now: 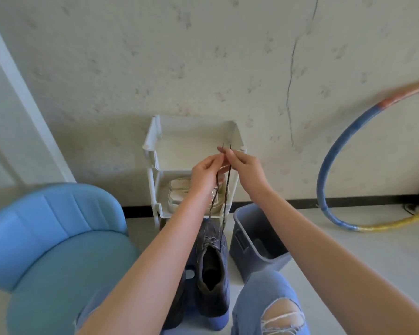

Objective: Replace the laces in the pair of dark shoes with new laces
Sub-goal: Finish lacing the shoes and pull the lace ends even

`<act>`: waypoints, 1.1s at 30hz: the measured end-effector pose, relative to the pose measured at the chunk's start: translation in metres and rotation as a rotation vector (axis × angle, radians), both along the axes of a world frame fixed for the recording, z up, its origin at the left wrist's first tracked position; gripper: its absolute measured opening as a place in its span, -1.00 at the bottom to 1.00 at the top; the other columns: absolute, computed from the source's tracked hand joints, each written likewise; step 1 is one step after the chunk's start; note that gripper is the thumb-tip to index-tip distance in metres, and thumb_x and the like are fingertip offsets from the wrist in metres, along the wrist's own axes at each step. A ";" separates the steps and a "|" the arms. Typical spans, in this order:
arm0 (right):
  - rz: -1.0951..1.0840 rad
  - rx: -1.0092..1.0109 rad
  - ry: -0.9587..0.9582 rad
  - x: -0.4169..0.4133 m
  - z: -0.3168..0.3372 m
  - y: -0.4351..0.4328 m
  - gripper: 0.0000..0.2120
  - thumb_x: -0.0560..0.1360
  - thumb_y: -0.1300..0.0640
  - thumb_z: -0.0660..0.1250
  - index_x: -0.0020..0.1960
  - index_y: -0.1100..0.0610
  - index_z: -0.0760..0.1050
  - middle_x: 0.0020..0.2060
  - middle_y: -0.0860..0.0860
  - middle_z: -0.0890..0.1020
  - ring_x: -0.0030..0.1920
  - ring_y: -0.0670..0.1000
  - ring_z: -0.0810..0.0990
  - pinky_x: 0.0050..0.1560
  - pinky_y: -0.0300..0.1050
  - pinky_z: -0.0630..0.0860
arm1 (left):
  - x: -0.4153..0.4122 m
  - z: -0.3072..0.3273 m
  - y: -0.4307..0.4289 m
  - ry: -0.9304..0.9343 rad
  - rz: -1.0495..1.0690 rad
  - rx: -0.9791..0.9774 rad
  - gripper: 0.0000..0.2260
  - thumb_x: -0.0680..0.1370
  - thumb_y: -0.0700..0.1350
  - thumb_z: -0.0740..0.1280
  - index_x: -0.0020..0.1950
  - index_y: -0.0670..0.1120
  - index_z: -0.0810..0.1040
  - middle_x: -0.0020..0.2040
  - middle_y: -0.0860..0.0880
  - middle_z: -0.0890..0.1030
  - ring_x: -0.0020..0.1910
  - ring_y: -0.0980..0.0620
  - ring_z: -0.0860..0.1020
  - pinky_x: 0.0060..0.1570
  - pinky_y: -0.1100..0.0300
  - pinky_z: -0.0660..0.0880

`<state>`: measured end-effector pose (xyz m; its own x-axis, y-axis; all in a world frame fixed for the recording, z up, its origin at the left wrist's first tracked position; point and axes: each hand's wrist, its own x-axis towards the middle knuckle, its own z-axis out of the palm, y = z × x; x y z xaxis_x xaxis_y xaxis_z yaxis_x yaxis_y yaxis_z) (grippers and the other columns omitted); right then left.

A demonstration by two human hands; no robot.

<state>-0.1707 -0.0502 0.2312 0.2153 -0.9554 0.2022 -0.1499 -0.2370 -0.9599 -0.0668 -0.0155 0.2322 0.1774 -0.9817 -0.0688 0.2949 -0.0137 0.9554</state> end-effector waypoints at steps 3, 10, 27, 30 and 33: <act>0.083 0.071 -0.095 -0.002 -0.002 0.004 -0.72 0.64 0.10 0.16 0.25 0.14 0.54 -0.08 -0.15 0.70 -0.19 -0.12 0.62 -0.14 -0.40 0.51 | -0.003 0.002 0.003 -0.152 0.002 -0.003 -0.79 0.60 -0.09 0.26 -0.20 0.03 0.60 -0.26 -0.12 0.63 -0.24 -0.08 0.50 -0.14 0.03 0.39; 0.163 0.111 -0.081 -0.005 -0.001 0.003 -0.71 0.65 0.10 0.13 0.14 0.22 0.57 -0.20 0.10 0.65 -0.28 0.02 0.59 -0.21 -0.28 0.51 | 0.003 0.002 0.006 -0.278 -0.029 -0.049 -0.81 0.60 -0.07 0.26 -0.16 0.03 0.61 -0.26 -0.14 0.62 -0.27 -0.09 0.54 -0.14 0.00 0.46; 0.196 0.195 -0.165 -0.011 -0.004 -0.007 -0.73 0.65 0.05 0.11 0.25 0.00 0.51 0.22 0.11 0.57 0.06 0.05 0.59 -0.08 -0.29 0.52 | -0.010 -0.013 -0.013 -0.256 -0.030 -0.092 -0.79 0.61 -0.05 0.24 -0.15 0.05 0.62 -0.20 -0.11 0.61 -0.15 -0.05 0.58 0.13 -0.13 0.51; 0.247 0.198 -0.095 -0.017 -0.002 -0.011 -0.74 0.65 0.07 0.12 0.22 0.03 0.54 0.13 -0.01 0.62 -0.02 -0.14 0.59 0.06 -0.22 0.49 | -0.006 -0.014 -0.015 -0.240 -0.080 -0.104 -0.79 0.62 -0.06 0.23 -0.14 0.06 0.61 -0.16 -0.15 0.56 -0.16 -0.07 0.52 0.16 -0.16 0.46; 0.262 0.201 -0.116 -0.020 0.003 -0.015 -0.75 0.64 0.13 0.15 0.14 0.14 0.57 0.03 0.05 0.64 -0.17 -0.15 0.62 -0.10 -0.26 0.52 | -0.001 -0.012 -0.017 -0.258 -0.144 -0.127 -0.83 0.63 -0.09 0.20 -0.01 -0.04 0.59 -0.11 -0.13 0.60 -0.16 -0.04 0.56 0.14 -0.12 0.50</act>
